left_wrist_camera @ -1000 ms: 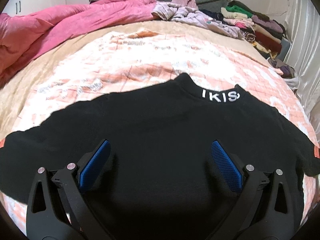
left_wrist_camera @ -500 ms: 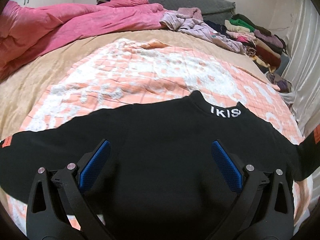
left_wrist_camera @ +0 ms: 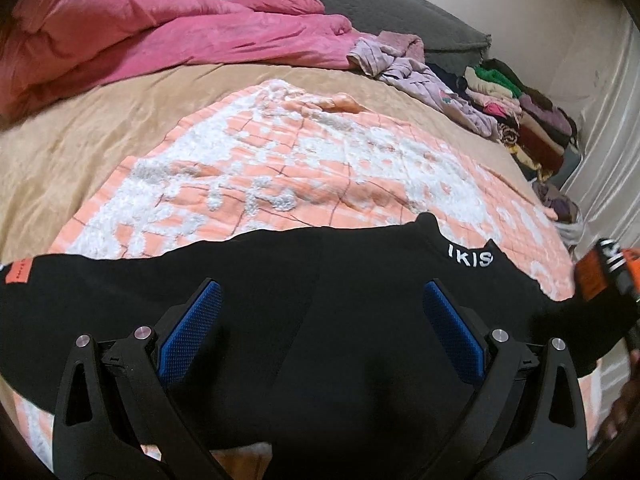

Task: Fold small clothes
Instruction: 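Lift the sleeve with the right tool and carry it across the shirt body, then pass the orange cuff from the right tool into the left tool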

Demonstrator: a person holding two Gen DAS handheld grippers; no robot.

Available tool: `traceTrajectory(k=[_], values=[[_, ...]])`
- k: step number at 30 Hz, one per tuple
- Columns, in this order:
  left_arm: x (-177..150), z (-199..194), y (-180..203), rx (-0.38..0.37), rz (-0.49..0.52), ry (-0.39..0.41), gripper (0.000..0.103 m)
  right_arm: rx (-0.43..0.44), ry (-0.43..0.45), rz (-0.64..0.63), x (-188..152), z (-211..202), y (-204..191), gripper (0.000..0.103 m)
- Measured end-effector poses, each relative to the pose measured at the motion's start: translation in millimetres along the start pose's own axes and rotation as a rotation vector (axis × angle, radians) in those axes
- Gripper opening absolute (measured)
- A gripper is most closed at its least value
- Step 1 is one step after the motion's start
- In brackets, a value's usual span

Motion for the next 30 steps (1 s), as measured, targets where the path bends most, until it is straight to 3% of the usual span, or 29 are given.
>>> traceTrajectory(k=[11,13,14,15,18,23,30], values=[[-3.7,2.6,-5.0,-0.073,-0.045,-0.022,0.095,-0.008,-0.19,-0.086,-76.2,73.3,-54.4,0.018],[-5.6,3.9,-4.7,-0.085,-0.051,-0.028,0.095,-0.018,-0.221,-0.116,-88.1,80.6,-60.5,0.025],[-6.5,4.4,-4.1,-0.088,-0.05,-0.03,0.095,-0.013,-0.229,-0.127,-93.6,83.2,-64.3,0.033],[-7.1,4.9,-3.1,-0.092,-0.046,-0.032,0.094,-0.003,-0.241,-0.14,-98.2,84.4,-68.9,0.047],[-8.0,4.9,-0.5,-0.102,-0.043,-0.034,0.094,0.014,-0.266,-0.193,-109.3,84.7,-81.3,0.05],[-11.6,4.8,4.9,-0.144,-0.042,-0.046,0.078,-0.013,-0.253,-0.217,-107.1,71.7,-80.3,0.051],[-35.6,17.0,37.6,-0.28,-0.019,-0.15,0.06,-0.138,-0.191,-0.157,-83.5,42.1,-26.8,0.053]])
Point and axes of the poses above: each gripper's, at about its wrist camera, not at the fingertips, and z roughly the way its jaws point, y to its right, x to its top, the point moved 9 cm from there along z, roughly the way its jaws point, and after that the axes turned 2 degrees about x, right-handed, at the moved point
